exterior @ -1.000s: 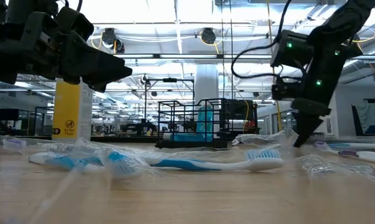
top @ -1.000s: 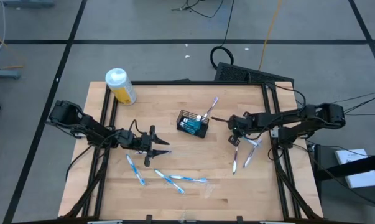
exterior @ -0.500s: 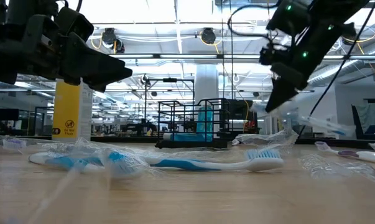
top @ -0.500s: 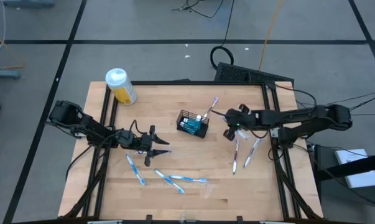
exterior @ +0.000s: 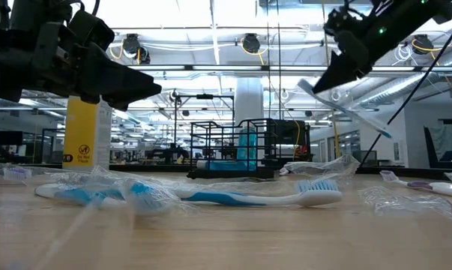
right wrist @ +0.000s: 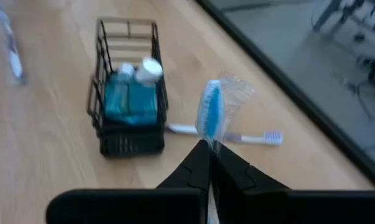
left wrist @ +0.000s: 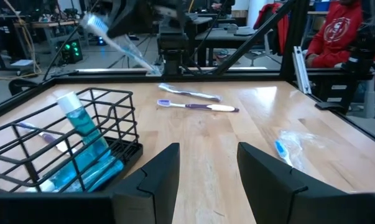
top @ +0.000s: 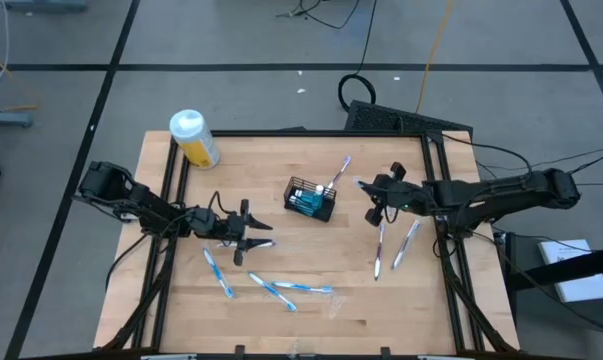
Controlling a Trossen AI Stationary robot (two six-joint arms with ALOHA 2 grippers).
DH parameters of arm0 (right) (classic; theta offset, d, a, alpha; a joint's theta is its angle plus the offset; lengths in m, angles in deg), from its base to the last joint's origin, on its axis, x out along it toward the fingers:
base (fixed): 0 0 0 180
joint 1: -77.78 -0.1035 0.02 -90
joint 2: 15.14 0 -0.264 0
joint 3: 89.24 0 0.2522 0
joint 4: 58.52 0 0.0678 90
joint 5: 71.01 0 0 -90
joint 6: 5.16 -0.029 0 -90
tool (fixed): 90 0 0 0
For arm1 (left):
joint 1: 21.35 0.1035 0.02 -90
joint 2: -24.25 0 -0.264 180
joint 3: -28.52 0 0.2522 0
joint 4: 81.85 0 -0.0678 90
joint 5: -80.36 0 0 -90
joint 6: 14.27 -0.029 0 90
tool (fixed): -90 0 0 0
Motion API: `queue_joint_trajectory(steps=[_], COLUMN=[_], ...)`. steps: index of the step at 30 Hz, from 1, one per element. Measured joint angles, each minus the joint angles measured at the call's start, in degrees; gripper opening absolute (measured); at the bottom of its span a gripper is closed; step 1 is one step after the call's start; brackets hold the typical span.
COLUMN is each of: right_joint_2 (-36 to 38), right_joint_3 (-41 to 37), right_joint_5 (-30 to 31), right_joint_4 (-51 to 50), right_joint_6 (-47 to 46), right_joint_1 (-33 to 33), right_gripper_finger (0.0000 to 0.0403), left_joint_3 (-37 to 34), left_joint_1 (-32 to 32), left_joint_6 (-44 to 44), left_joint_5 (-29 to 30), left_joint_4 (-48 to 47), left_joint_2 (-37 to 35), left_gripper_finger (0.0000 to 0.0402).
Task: Pick & Place toothbrushing station
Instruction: Put the blue toothbrush into the wire organizer
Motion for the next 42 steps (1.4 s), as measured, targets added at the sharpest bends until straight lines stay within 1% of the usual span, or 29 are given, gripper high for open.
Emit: queue_joint_trajectory(steps=[5, 8, 12, 17, 20, 23, 27, 32, 38, 42], right_joint_2=[-0.02, -0.02, -0.02, -0.02, -0.04, 0.00, -1.02, -5.07, -10.50, -12.11], right_joint_3=[-0.27, -1.55, -2.76, -2.97, -2.97, -2.97, -2.99, -3.08, -5.15, -6.89], right_joint_5=[1.89, 1.83, 1.81, 1.59, 0.01, -2.81, -4.26, -7.28, -7.97, -12.14], right_joint_4=[6.53, 11.80, 18.55, 24.90, 29.51, 34.54, 40.25, 48.58, 60.73, 69.13], right_joint_6=[6.13, 9.64, 14.29, 18.43, 20.76, 22.87, 26.47, 30.81, 34.88, 35.34], right_joint_1=[-1.24, -1.30, -1.30, -1.35, -1.54, -1.73, -2.43, -2.70, -1.28, 0.27], right_gripper_finger=[0.0000, 0.0000, 0.0000, 0.0000, 0.0000, 0.0000, 0.0000, 0.0000, 0.0000, 0.0000], left_joint_3=[0.00, 0.00, 0.00, 0.00, 0.00, 0.00, 0.00, 0.00, -0.02, -0.02], left_joint_1=[0.00, 0.06, 0.07, 0.07, 0.07, 0.07, 0.07, 0.07, 0.07, 0.07], left_joint_6=[0.04, 0.28, 0.30, 0.38, 0.76, 0.81, 1.17, 1.30, 1.61, 1.59], left_joint_5=[0.56, 0.64, 2.32, 3.05, 3.05, 3.07, 3.15, 4.51, 4.60, 4.60], left_joint_4=[-0.02, -0.02, -0.58, -1.89, -2.47, -2.87, -2.97, -2.99, -3.20, -3.32], left_joint_2=[0.00, 0.00, 0.00, 0.00, 0.00, 0.00, 0.00, 0.00, 0.00, 0.00], left_gripper_finger=[0.0168, 0.0168, 0.0168, 0.0168, 0.0168, 0.0168, 0.0168, 0.0168, 0.0168, 0.0168])
